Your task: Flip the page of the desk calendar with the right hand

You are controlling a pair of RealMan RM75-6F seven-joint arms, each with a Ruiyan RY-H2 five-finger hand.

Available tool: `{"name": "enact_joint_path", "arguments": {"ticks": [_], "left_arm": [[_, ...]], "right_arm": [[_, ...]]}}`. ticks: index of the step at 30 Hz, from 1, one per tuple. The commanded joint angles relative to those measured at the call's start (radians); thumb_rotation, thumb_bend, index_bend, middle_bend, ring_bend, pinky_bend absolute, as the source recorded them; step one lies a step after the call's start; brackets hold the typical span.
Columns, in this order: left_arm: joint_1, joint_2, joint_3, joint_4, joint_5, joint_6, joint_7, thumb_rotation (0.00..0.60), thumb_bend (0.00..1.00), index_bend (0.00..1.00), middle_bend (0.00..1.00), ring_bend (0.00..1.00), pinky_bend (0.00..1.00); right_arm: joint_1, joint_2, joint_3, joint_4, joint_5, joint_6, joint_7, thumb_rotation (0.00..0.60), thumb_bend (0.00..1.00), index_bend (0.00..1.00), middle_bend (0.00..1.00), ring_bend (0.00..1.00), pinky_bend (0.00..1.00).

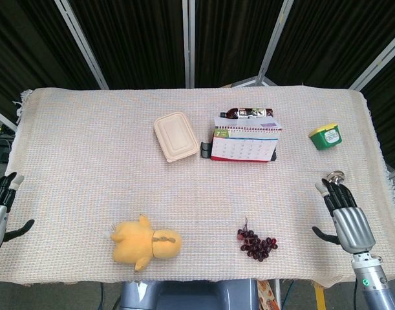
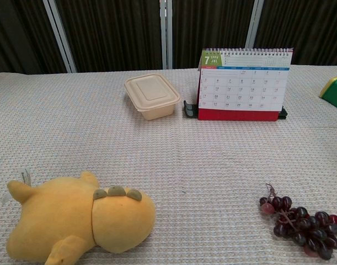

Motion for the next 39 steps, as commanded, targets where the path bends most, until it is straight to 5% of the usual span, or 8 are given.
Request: {"name": "enact_joint_path", "arguments": {"ticks": [1,12,14,17,21,23,26,39], "left_arm": [[0.000,0.000,0.000,0.001,0.000,0.001,0.000,0.600,0.21,0.00,0.00,0.00,0.00],[0.006,0.005,-0.005,-0.001,0.008,0.020,-0.017,0.600,0.21,0.00,0.00,0.00,0.00],[0.008,0.008,-0.007,-0.004,0.011,0.028,-0.021,0.600,0.21,0.00,0.00,0.00,0.00],[0.010,0.009,-0.010,-0.009,0.011,0.037,-0.025,0.600,0.21,0.00,0.00,0.00,0.00],[0.014,0.009,-0.016,-0.011,0.016,0.054,-0.031,0.600,0.21,0.00,0.00,0.00,0.00],[0.015,0.007,-0.019,-0.010,0.016,0.059,-0.033,0.600,0.21,0.00,0.00,0.00,0.00],[0.015,0.004,-0.021,-0.009,0.019,0.066,-0.033,0.600,0.21,0.00,0.00,0.00,0.00],[0.011,-0.003,-0.029,-0.001,0.006,0.057,-0.022,0.600,0.21,0.00,0.00,0.00,0.00]], "right_arm": [[0.001,-0.001,-0.002,0.001,0.000,0.002,-0.001,0.600,0.10,0.00,0.00,0.00,0.00],[0.029,0.008,0.015,-0.042,0.042,-0.030,0.042,0.600,0.10,0.00,0.00,0.00,0.00],[0.047,0.012,0.035,-0.079,0.076,-0.057,0.074,0.600,0.10,0.01,0.17,0.18,0.17],[0.075,0.008,0.078,-0.125,0.123,-0.082,0.120,0.600,0.10,0.06,0.58,0.60,0.60],[0.146,0.015,0.163,-0.249,0.269,-0.223,0.361,0.600,0.22,0.07,0.76,0.77,0.73],[0.224,0.048,0.249,-0.323,0.459,-0.452,0.621,0.600,0.29,0.07,0.80,0.80,0.75],[0.288,0.078,0.305,-0.308,0.561,-0.673,0.820,0.600,0.35,0.06,0.81,0.81,0.76],[0.408,-0.078,0.316,-0.046,0.704,-0.919,0.910,0.600,0.35,0.04,0.81,0.82,0.76]]}}
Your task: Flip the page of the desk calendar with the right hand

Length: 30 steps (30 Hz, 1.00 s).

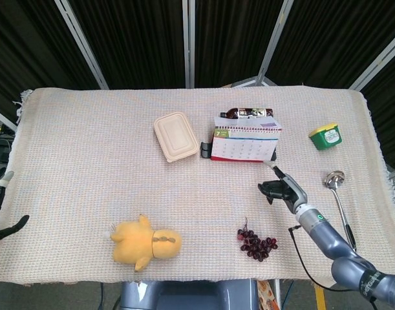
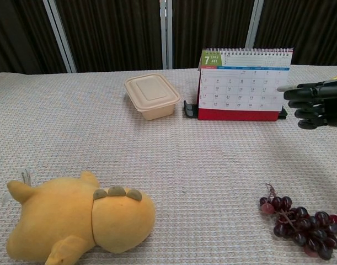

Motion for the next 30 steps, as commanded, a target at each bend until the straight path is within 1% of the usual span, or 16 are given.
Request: {"name": "enact_joint_path", "arguments": {"ticks": [1,7,20,30], "left_arm": [[-0.003,-0.002,0.000,0.002,-0.002,-0.006,0.004,0.600,0.21,0.00,0.00,0.00,0.00],[-0.008,-0.008,-0.002,0.006,-0.003,-0.014,0.008,0.600,0.21,0.00,0.00,0.00,0.00],[-0.020,-0.017,-0.004,0.016,-0.005,-0.029,0.016,0.600,0.21,0.00,0.00,0.00,0.00],[-0.017,-0.012,-0.007,0.022,0.003,-0.013,-0.006,0.600,0.21,0.00,0.00,0.00,0.00]], "right_arm": [[0.032,-0.062,0.007,0.084,0.037,-0.035,0.002,0.600,0.35,0.04,0.81,0.82,0.76],[0.035,-0.105,0.008,0.149,0.068,-0.059,-0.011,0.600,0.35,0.04,0.81,0.82,0.76],[0.037,-0.163,0.035,0.211,0.068,-0.104,-0.037,0.600,0.36,0.04,0.81,0.82,0.76],[0.065,-0.209,0.040,0.287,0.131,-0.114,-0.082,0.600,0.36,0.02,0.81,0.82,0.76]]}}
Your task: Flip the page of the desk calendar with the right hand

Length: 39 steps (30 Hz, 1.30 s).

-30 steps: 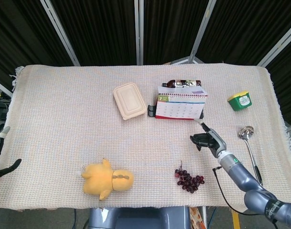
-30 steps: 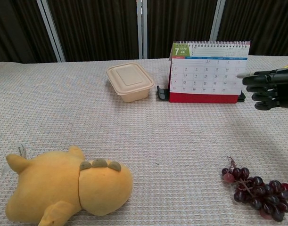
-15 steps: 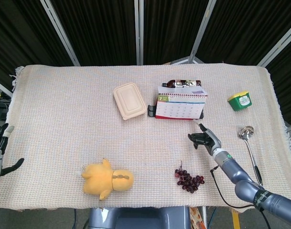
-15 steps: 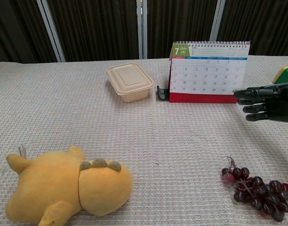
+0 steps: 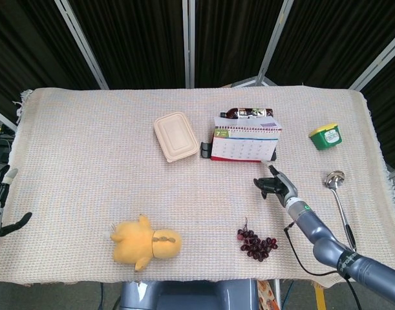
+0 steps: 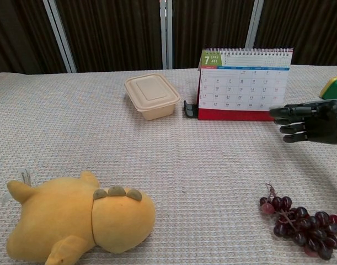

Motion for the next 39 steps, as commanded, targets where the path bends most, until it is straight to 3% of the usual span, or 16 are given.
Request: {"name": "enact_joint_path", "arguments": {"ticks": [1,10,17,29,32,37,39], "left_arm": [[0.000,0.000,0.002,0.002,0.010,0.007,-0.003,0.600,0.21,0.00,0.00,0.00,0.00],[0.002,0.007,0.006,0.002,0.036,0.025,-0.028,0.600,0.21,0.00,0.00,0.00,0.00],[0.001,0.009,0.007,0.004,0.043,0.029,-0.038,0.600,0.21,0.00,0.00,0.00,0.00],[0.002,0.021,0.011,0.008,0.044,0.026,-0.070,0.600,0.21,0.00,0.00,0.00,0.00],[-0.001,0.020,0.011,0.010,0.038,0.017,-0.074,0.600,0.21,0.00,0.00,0.00,0.00],[-0.003,0.020,0.012,0.008,0.037,0.012,-0.072,0.600,0.21,0.00,0.00,0.00,0.00],[-0.004,0.019,0.013,0.004,0.039,0.011,-0.070,0.600,0.21,0.00,0.00,0.00,0.00]], "right_arm": [[0.011,-0.014,0.004,0.022,0.015,-0.006,-0.014,0.600,0.36,0.02,0.81,0.82,0.76],[0.085,-0.076,0.029,0.108,0.064,-0.051,-0.057,0.600,0.37,0.03,0.81,0.82,0.76],[0.117,-0.100,0.043,0.116,0.080,-0.056,-0.077,0.600,0.38,0.07,0.82,0.82,0.76],[0.184,-0.074,0.097,-0.032,0.117,0.046,-0.168,0.600,0.38,0.12,0.81,0.82,0.76],[0.156,-0.041,0.129,-0.124,0.080,0.126,-0.184,0.600,0.38,0.18,0.76,0.78,0.71],[0.114,0.000,0.165,-0.214,0.029,0.207,-0.189,0.600,0.34,0.29,0.52,0.60,0.54],[0.088,0.031,0.195,-0.260,-0.011,0.281,-0.203,0.600,0.33,0.31,0.49,0.57,0.53]]}}
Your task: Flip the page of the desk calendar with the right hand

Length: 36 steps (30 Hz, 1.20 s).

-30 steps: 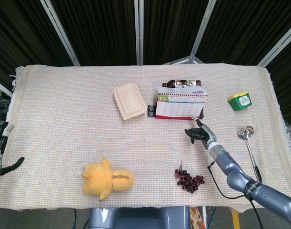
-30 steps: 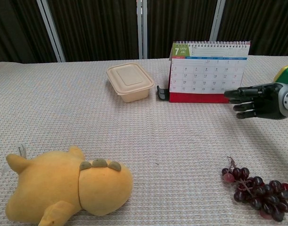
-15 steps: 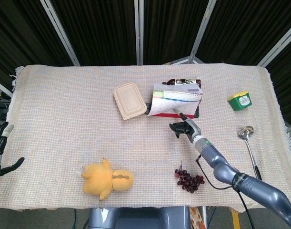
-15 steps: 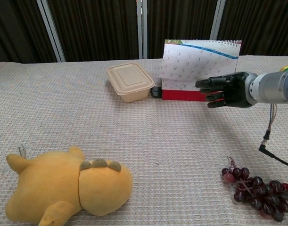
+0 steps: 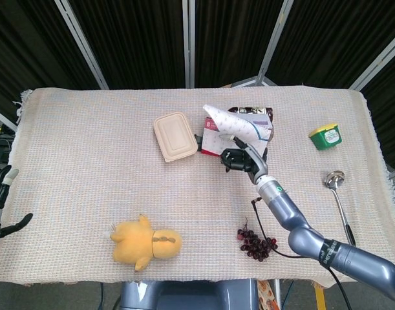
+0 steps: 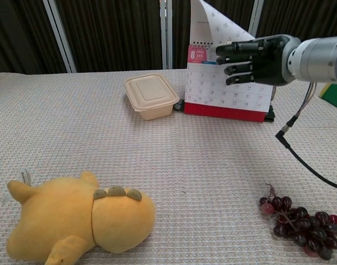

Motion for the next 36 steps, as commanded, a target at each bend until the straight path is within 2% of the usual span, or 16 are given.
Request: {"name": "enact_joint_path", "arguments": {"ticks": [1,8,12,19,22,25,32,36], "left_arm": [[-0.002,-0.001,0.002,-0.005,0.004,-0.001,0.005,0.600,0.21,0.00,0.00,0.00,0.00],[-0.006,-0.001,0.005,-0.013,0.008,-0.009,0.011,0.600,0.21,0.00,0.00,0.00,0.00],[-0.009,-0.002,0.006,-0.016,0.010,-0.012,0.015,0.600,0.21,0.00,0.00,0.00,0.00],[-0.012,-0.004,0.006,-0.015,0.006,-0.019,0.018,0.600,0.21,0.00,0.00,0.00,0.00],[-0.015,-0.007,0.005,-0.014,0.000,-0.026,0.024,0.600,0.21,0.00,0.00,0.00,0.00],[-0.016,-0.010,0.004,-0.013,-0.006,-0.030,0.028,0.600,0.21,0.00,0.00,0.00,0.00],[-0.021,-0.012,0.004,-0.014,-0.015,-0.044,0.036,0.600,0.21,0.00,0.00,0.00,0.00],[-0.019,-0.011,0.004,-0.012,-0.014,-0.038,0.030,0.600,0.21,0.00,0.00,0.00,0.00]], "right_arm": [[-0.055,0.063,0.049,-0.093,-0.068,0.121,-0.029,0.600,0.33,0.32,0.48,0.56,0.53],[-0.076,0.104,0.062,-0.140,-0.085,0.210,-0.075,0.600,0.32,0.31,0.43,0.46,0.49],[-0.060,0.108,0.051,-0.115,-0.085,0.220,-0.112,0.600,0.31,0.24,0.34,0.34,0.38],[-0.001,0.078,0.015,0.019,-0.109,0.232,-0.203,0.600,0.27,0.05,0.20,0.17,0.23],[0.039,0.055,-0.023,0.127,-0.162,0.243,-0.284,0.600,0.25,0.01,0.14,0.10,0.16],[0.055,0.031,-0.045,0.184,-0.200,0.271,-0.322,0.600,0.23,0.00,0.07,0.03,0.09],[0.062,0.019,-0.095,0.248,-0.226,0.281,-0.389,0.600,0.22,0.00,0.03,0.00,0.04],[0.046,0.030,-0.101,0.237,-0.229,0.283,-0.371,0.600,0.21,0.00,0.02,0.00,0.03]]}}
